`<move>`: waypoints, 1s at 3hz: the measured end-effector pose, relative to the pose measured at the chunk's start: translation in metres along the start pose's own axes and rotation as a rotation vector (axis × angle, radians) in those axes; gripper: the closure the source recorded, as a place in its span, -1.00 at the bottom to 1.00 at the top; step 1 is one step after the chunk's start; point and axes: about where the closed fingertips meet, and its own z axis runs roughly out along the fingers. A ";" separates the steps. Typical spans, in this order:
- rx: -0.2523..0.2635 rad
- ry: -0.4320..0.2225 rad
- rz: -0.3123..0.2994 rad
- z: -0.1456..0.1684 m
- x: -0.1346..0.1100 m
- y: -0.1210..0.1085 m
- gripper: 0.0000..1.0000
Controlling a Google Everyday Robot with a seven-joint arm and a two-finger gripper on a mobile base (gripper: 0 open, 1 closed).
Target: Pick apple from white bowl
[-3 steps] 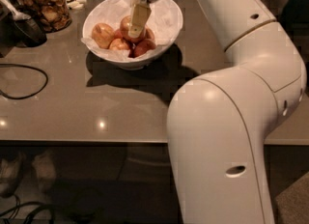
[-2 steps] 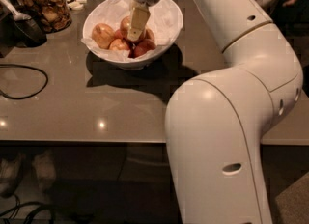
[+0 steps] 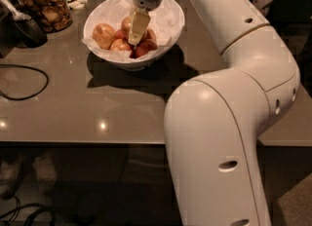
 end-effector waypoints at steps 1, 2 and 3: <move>0.000 0.000 0.000 0.000 0.000 0.000 -0.02; 0.000 0.000 0.000 0.000 0.000 0.000 0.44; 0.000 0.000 0.000 0.000 0.000 0.000 0.91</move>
Offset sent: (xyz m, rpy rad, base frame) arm 0.0000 0.0000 0.0000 0.0000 0.0000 0.0000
